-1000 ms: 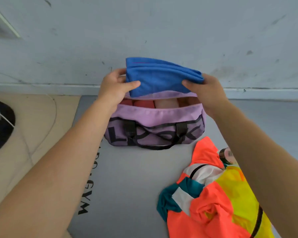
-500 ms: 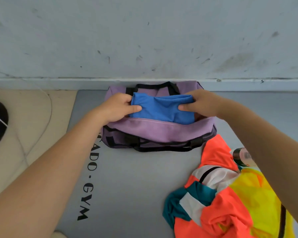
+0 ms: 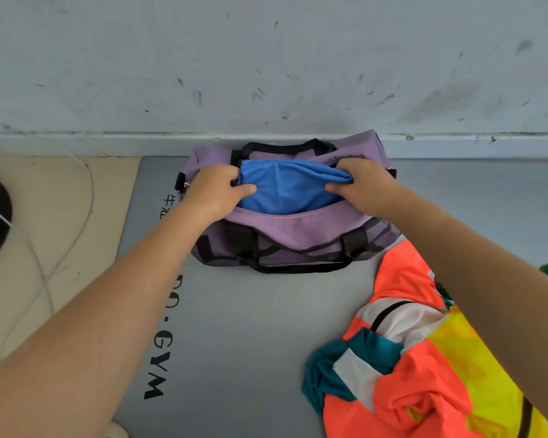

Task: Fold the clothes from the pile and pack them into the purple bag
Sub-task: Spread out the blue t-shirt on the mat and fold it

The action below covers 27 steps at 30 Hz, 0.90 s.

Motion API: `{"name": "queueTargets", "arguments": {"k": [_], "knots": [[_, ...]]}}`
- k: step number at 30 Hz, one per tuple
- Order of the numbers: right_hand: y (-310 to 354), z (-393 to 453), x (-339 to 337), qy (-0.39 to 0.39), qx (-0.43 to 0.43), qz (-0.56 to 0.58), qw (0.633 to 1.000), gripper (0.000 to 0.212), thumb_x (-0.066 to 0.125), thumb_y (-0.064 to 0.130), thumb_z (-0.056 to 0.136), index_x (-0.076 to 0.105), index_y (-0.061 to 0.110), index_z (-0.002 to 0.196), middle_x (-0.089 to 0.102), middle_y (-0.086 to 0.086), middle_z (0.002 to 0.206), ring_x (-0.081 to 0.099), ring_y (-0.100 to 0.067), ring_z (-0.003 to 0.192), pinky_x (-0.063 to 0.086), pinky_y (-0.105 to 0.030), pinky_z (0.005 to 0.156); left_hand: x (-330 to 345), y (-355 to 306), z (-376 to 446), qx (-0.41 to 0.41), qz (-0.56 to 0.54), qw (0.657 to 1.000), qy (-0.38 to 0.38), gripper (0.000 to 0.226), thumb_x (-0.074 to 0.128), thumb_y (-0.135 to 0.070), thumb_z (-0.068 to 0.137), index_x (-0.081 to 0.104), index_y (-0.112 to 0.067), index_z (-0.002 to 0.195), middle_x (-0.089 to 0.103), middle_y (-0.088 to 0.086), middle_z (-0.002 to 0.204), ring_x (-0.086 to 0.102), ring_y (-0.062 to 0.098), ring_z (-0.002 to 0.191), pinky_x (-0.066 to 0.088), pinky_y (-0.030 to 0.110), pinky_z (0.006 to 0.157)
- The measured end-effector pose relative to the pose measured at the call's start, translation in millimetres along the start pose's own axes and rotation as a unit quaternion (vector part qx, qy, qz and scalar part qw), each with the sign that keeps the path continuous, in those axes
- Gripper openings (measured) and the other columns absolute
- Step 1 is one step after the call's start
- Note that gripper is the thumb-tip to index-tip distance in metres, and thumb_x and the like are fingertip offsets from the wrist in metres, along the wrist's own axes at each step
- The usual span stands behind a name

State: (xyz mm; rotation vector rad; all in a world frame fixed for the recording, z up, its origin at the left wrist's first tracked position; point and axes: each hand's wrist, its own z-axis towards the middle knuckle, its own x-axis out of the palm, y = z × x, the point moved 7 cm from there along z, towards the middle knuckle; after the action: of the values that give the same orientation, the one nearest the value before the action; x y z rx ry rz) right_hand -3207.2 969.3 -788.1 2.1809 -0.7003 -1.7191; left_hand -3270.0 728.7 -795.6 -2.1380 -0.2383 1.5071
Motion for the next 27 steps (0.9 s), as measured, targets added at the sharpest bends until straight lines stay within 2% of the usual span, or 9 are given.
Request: {"name": "queueTargets", "arguments": {"k": [4, 7, 11, 15, 17, 20, 22, 25, 27], "knots": [[-7, 0, 0, 0.022, 0.015, 0.055, 0.998, 0.013, 0.065, 0.027, 0.091, 0.055, 0.023, 0.084, 0.05, 0.005, 0.073, 0.045, -0.018, 0.074, 0.029, -0.027, 0.056, -4, 2, -2, 0.021, 0.033, 0.999, 0.007, 0.042, 0.07, -0.041, 0.086, 0.059, -0.004, 0.07, 0.048, 0.004, 0.063, 0.045, 0.017, 0.057, 0.03, 0.031, 0.051], [-6, 0, -4, 0.026, 0.002, 0.094, 0.995, 0.015, 0.064, 0.025, 0.092, 0.064, 0.027, 0.106, 0.052, 0.012, 0.076, 0.048, -0.015, 0.079, 0.031, -0.024, 0.064, 2, 6, -1, 0.012, 0.039, 0.996, 0.073, 0.043, 0.071, -0.044, 0.085, 0.061, -0.004, 0.074, 0.06, 0.004, 0.061, 0.053, 0.019, 0.057, 0.039, 0.033, 0.056], [-2, 7, -3, 0.01, -0.008, 0.035, 0.999, 0.004, 0.063, 0.025, 0.092, 0.064, 0.022, 0.091, 0.054, 0.002, 0.074, 0.049, -0.02, 0.079, 0.027, -0.026, 0.064, 6, 4, 0, 0.002, 0.11, 0.986, 0.126, 0.051, 0.071, -0.047, 0.084, 0.045, -0.012, 0.056, 0.039, -0.001, 0.056, 0.036, 0.014, 0.053, 0.023, 0.031, 0.05], [5, 10, -3, -0.008, -0.027, 0.021, 0.999, 0.016, 0.065, 0.024, 0.091, 0.059, 0.014, 0.08, 0.059, -0.004, 0.079, 0.052, -0.024, 0.081, 0.033, -0.029, 0.067, -1, 6, 5, -0.013, 0.053, 0.996, 0.065, 0.045, 0.075, -0.045, 0.08, 0.052, -0.014, 0.056, 0.052, 0.001, 0.074, 0.047, 0.019, 0.072, 0.032, 0.03, 0.058], [4, 12, -7, -0.003, -0.023, 0.031, 0.999, 0.013, 0.065, 0.023, 0.092, 0.062, 0.013, 0.084, 0.059, -0.005, 0.079, 0.052, -0.024, 0.081, 0.038, -0.026, 0.065, -4, 5, 8, 0.007, 0.022, 0.999, 0.03, 0.033, 0.073, -0.042, 0.084, 0.065, -0.014, 0.068, 0.06, 0.004, 0.099, 0.053, 0.022, 0.093, 0.041, 0.033, 0.076], [-2, 15, -12, 0.019, -0.004, 0.127, 0.992, 0.008, 0.064, 0.023, 0.093, 0.067, 0.017, 0.098, 0.065, -0.006, 0.085, 0.056, -0.022, 0.085, 0.044, -0.02, 0.072, -8, 9, 11, 0.0, -0.09, 0.996, 0.026, 0.028, 0.06, -0.033, 0.095, 0.069, -0.019, 0.118, 0.068, -0.001, 0.116, 0.06, 0.016, 0.106, 0.039, 0.024, 0.084], [-4, 20, -11, 0.034, 0.0, 0.149, 0.988, 0.024, 0.065, 0.023, 0.092, 0.067, 0.014, 0.114, 0.069, -0.013, 0.104, 0.059, -0.022, 0.097, 0.046, -0.032, 0.092, -8, 12, 15, 0.001, -0.114, 0.993, 0.037, 0.031, 0.057, -0.029, 0.097, 0.063, -0.019, 0.126, 0.068, -0.002, 0.117, 0.06, 0.017, 0.109, 0.037, 0.024, 0.084], [-4, 34, -8, 0.024, -0.002, 0.101, 0.995, 0.032, 0.065, 0.022, 0.092, 0.063, 0.013, 0.122, 0.067, -0.012, 0.116, 0.059, -0.02, 0.104, 0.042, -0.025, 0.089, -3, 13, 23, -0.005, -0.088, 0.996, 0.026, 0.035, 0.061, -0.028, 0.095, 0.059, -0.017, 0.128, 0.065, -0.002, 0.099, 0.063, 0.024, 0.104, 0.04, 0.026, 0.078], [-2, 43, -3, 0.014, -0.007, 0.044, 0.999, 0.049, 0.064, 0.023, 0.092, 0.051, 0.016, 0.138, 0.059, -0.01, 0.132, 0.053, -0.026, 0.121, 0.037, -0.026, 0.098, 0, 13, 28, -0.01, -0.058, 0.998, 0.009, 0.049, 0.065, -0.03, 0.092, 0.05, -0.02, 0.137, 0.063, -0.001, 0.105, 0.06, 0.026, 0.11, 0.042, 0.028, 0.081]]}}
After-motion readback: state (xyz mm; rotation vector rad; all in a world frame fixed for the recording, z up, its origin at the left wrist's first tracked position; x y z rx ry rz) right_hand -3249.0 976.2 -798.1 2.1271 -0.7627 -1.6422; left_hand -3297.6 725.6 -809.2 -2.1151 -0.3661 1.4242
